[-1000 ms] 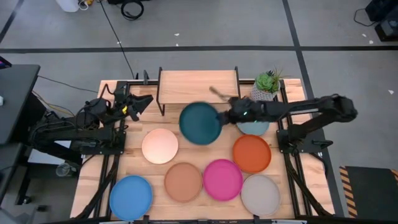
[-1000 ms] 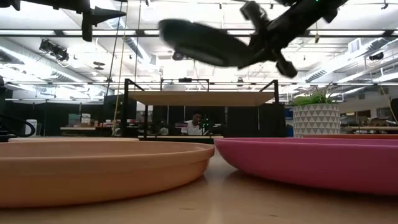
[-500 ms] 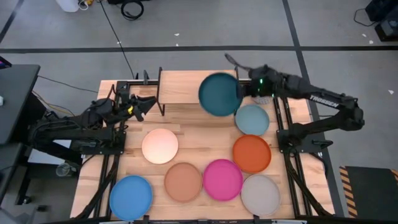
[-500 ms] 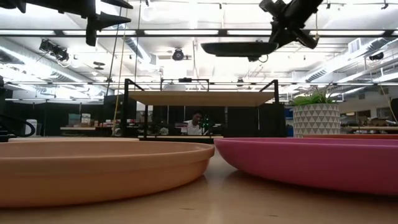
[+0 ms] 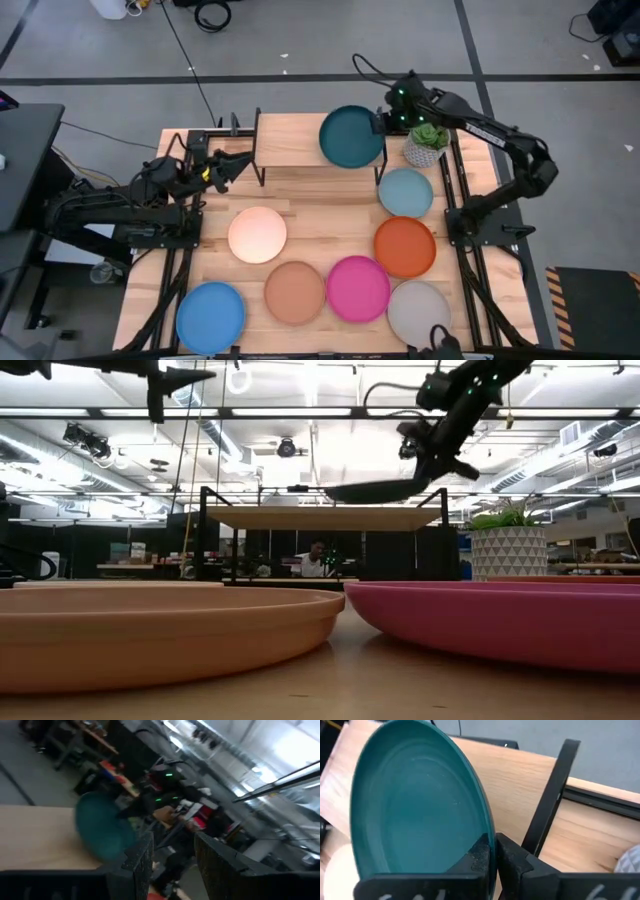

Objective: Place and stack plates onto a shelf
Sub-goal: Put the dark blue plate on the shelf, then put the light pink plate on the shelf

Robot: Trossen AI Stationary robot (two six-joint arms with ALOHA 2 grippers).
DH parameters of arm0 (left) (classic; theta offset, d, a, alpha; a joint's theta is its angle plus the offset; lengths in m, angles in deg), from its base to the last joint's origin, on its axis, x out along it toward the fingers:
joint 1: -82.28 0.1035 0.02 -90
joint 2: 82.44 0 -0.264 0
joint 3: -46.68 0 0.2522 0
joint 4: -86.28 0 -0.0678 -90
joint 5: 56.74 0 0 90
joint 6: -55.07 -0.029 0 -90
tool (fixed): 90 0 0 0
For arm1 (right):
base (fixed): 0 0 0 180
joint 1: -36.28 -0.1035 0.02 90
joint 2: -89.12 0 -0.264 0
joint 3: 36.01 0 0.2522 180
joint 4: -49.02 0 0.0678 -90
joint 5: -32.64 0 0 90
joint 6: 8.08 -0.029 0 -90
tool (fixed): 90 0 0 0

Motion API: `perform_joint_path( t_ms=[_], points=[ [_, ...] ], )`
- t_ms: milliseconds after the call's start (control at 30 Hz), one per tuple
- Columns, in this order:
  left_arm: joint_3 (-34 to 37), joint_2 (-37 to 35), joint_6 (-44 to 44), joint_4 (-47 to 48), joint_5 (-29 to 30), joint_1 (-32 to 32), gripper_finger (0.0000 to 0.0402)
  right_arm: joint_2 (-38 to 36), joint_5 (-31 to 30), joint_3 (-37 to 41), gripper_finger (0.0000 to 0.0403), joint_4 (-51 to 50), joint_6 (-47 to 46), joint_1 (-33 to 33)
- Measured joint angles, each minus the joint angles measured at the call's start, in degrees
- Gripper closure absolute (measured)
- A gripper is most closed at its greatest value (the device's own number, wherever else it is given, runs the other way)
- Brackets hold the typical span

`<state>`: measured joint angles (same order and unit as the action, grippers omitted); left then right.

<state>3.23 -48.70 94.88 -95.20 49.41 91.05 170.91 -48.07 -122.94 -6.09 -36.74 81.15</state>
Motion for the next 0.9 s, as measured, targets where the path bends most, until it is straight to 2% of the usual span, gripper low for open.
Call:
perform_joint_path(
  t_ms=[200, 433, 533, 700, 767, 900],
  points=[
    [0.00, 0.02, 0.00, -0.67, -0.97, 0.00, 0.0251, 1.58, 1.19, 0.00, 0.0335, 0.31, 3.40, 0.82],
    [-0.17, 0.07, -2.40, 0.19, -0.55, -0.02, 0.0251, -0.64, 0.92, -0.02, 0.0272, 0.57, 6.38, 2.38],
    [-4.01, 1.42, -4.68, 8.18, 0.26, 0.00, 0.0251, -2.74, -0.23, -0.05, 0.0255, 0.51, 7.03, 2.89],
    [-15.65, 8.12, -10.24, 27.03, 0.59, 0.00, 0.0251, -6.09, -2.50, -3.24, 0.0250, -0.06, 11.77, 1.62],
    [-19.89, 11.47, -12.16, 32.75, -2.17, 0.00, 0.0251, -7.03, -2.04, -5.07, 0.0250, -0.16, 14.41, 0.19],
    [-25.97, 17.99, -13.90, 44.20, -12.64, -1.06, 0.0251, -8.61, -2.24, -8.49, 0.0251, -2.15, 21.54, -4.15]
  ],
)
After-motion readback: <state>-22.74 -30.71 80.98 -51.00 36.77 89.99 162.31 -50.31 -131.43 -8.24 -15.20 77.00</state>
